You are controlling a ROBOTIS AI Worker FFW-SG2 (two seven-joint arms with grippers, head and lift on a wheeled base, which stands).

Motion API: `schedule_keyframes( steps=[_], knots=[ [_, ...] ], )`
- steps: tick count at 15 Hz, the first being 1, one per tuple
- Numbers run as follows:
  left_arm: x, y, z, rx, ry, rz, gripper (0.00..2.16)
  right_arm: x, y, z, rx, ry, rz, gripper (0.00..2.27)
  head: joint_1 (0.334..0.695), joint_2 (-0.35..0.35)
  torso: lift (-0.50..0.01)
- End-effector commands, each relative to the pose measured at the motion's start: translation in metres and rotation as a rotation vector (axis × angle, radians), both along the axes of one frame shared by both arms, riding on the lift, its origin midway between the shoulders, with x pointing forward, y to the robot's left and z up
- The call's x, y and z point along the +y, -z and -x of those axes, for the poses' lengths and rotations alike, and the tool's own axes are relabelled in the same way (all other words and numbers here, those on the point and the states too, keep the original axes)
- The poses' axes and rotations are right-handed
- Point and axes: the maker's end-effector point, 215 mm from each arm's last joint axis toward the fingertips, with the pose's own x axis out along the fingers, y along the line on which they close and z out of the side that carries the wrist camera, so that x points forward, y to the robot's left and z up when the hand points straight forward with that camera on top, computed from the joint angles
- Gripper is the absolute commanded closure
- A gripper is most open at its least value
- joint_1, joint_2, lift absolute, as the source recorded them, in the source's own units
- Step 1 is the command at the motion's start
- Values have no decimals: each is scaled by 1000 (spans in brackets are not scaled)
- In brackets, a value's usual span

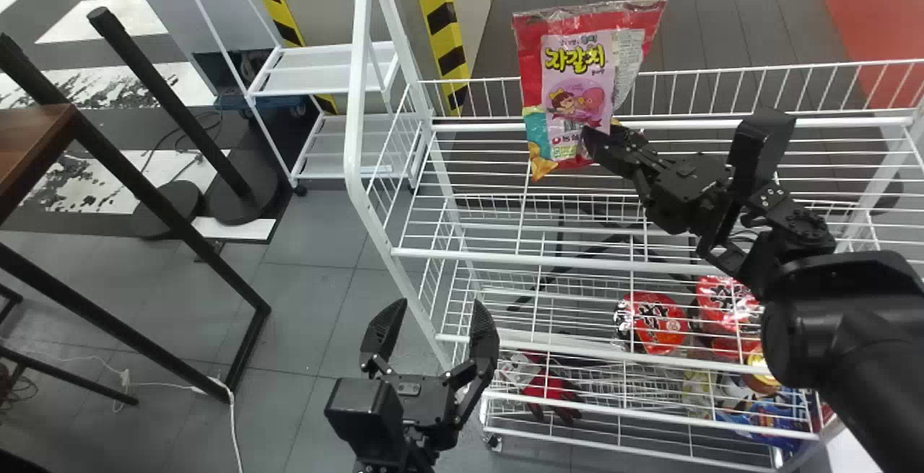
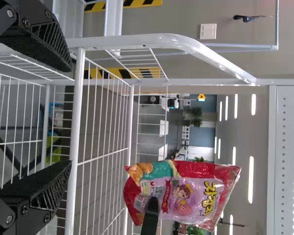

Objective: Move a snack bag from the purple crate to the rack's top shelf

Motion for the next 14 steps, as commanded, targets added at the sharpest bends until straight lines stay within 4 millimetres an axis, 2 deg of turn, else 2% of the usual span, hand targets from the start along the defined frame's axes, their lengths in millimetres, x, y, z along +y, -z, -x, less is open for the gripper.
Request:
schedule_keyframes(
  steps=[1,5,10,11,12,14],
  knots=[
    [0,-2,0,-8,0,3,164,1,0,-3,3,3,0,2256,695,246,0],
    [2,-3,3,-21,-6,6,164,-4,1,-17,11,59,10,2196,695,238,0],
    [5,-8,1,-38,-12,6,164,0,1,-18,14,55,23,2196,695,240,0],
    [5,-7,1,-37,-13,6,164,-1,5,-18,23,56,25,2094,695,242,0],
    [5,-7,1,-37,-13,6,164,-3,7,-19,33,62,17,1794,695,243,0],
    [5,-7,1,-37,-14,5,164,-4,15,-17,49,63,22,1460,695,242,0]
  ],
)
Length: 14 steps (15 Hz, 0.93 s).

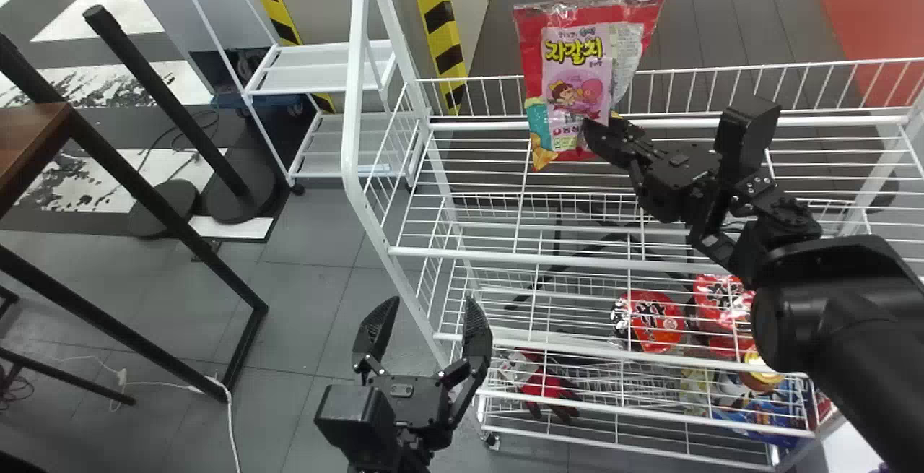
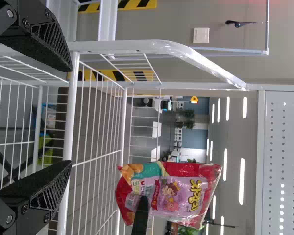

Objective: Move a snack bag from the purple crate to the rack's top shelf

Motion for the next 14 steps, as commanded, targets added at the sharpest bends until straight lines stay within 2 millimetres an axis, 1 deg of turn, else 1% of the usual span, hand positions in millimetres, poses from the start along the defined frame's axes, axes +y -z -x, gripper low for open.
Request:
schedule_keyframes(
  steps=[1,2,3,8,11,14],
  knots=[
    [0,1,0,2,-1,0,164,0,5,1,12,2,-1,1237,695,242,0],
    [0,1,0,2,-1,0,164,-1,7,2,15,3,-1,1079,695,241,0],
    [0,1,0,2,-2,1,164,-1,6,1,15,3,-1,1031,695,240,0],
    [0,1,1,1,-2,1,164,-6,13,-1,27,18,7,984,695,238,0],
    [1,2,1,3,-5,0,164,-8,16,-1,27,21,16,566,695,233,0],
    [1,1,1,2,-5,0,164,-8,17,-1,26,27,21,539,695,232,0]
  ],
)
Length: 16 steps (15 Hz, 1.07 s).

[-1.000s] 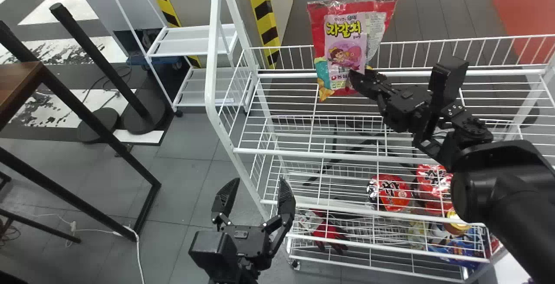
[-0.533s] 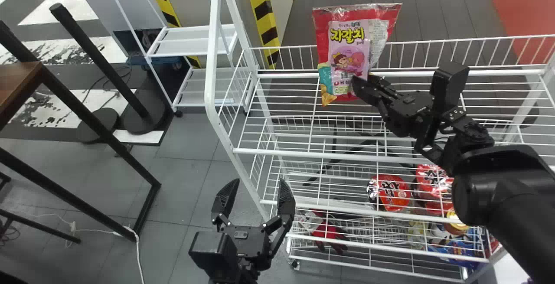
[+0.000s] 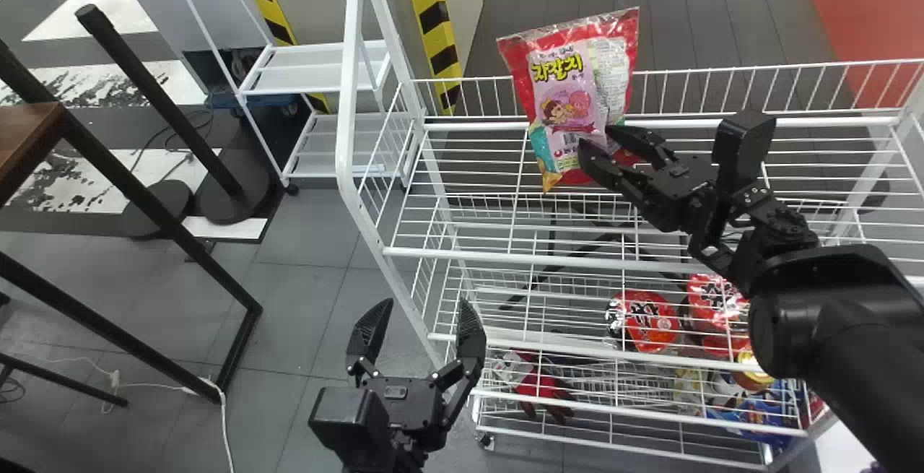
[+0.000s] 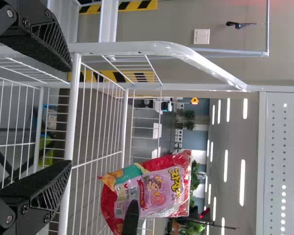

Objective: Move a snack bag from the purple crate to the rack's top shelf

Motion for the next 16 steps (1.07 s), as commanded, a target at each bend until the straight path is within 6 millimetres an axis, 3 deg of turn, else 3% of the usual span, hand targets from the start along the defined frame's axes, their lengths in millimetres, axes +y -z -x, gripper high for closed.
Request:
schedule_keyframes(
  steps=[1,3,6,12,16],
  knots=[
    [0,0,0,0,-1,0,164,2,0,0,0,-1,-1,539,695,231,0],
    [0,1,0,1,-1,-1,164,2,-4,0,-14,-1,-3,525,695,231,0],
    [2,1,-2,0,-2,-3,164,1,-10,2,-45,1,-6,76,695,232,0],
    [3,6,-4,9,-4,-6,164,2,-11,10,-76,-4,-6,83,695,234,0],
    [8,8,-4,14,-9,-8,164,2,-22,18,-116,-5,-30,83,695,241,0]
  ],
)
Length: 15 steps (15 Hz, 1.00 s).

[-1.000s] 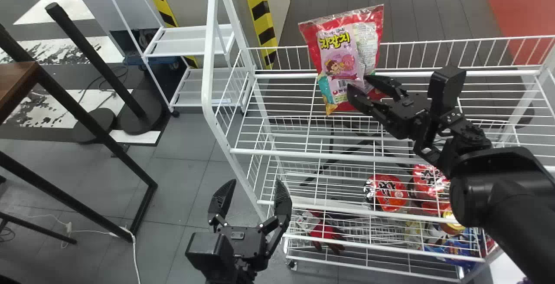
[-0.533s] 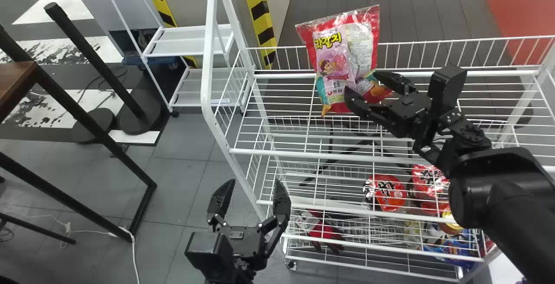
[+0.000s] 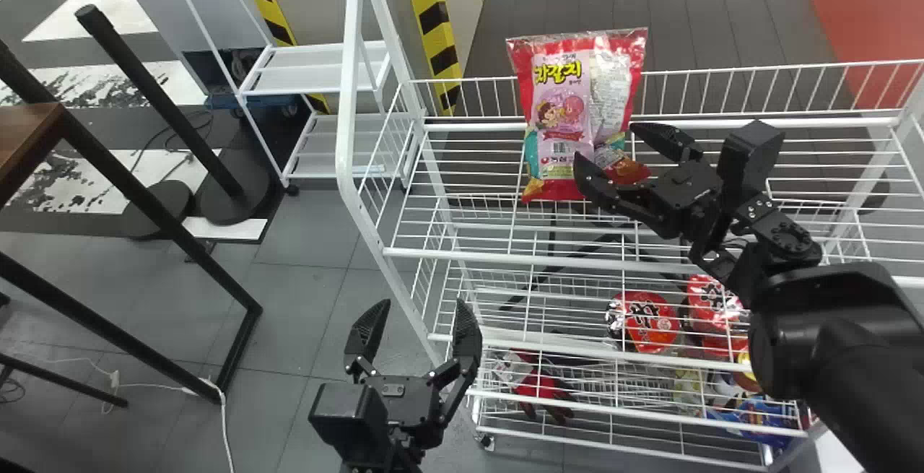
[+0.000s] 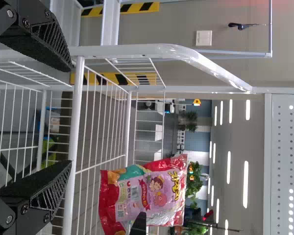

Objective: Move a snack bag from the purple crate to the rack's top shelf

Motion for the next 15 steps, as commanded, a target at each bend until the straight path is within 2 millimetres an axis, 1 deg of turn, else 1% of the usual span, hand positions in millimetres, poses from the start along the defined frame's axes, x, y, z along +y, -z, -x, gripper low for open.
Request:
schedule_keyframes(
  steps=[1,3,4,6,7,8,9,10,12,14,15],
  knots=[
    [4,1,-1,3,-5,-2,164,4,-11,11,-38,-3,-19,83,695,243,0],
    [9,1,-2,4,-11,6,164,15,-24,32,-82,-19,-36,83,695,247,0],
    [12,0,-3,2,-14,8,164,16,-24,42,-85,-17,-47,87,695,254,0],
    [14,-1,-5,-2,-16,9,164,19,-37,55,-109,-10,-77,87,695,280,0],
    [14,-2,-6,-2,-16,8,164,18,-41,62,-113,-3,-92,90,695,280,0],
    [13,-1,-7,0,-16,8,164,18,-50,71,-125,6,-109,93,695,288,0],
    [13,-3,-7,-3,-16,9,164,16,-65,77,-144,27,-133,93,695,291,0],
    [13,-3,-7,-3,-16,9,164,12,-82,85,-168,64,-161,93,695,292,0],
    [14,-4,-8,-3,-17,8,164,3,-105,104,-182,124,-197,97,695,288,0],
    [12,-7,-9,-5,-13,6,164,-15,-107,116,-141,223,-152,97,695,284,0],
    [11,-9,-10,1,-11,5,164,-28,-107,125,-140,259,-133,97,695,279,0]
  ],
)
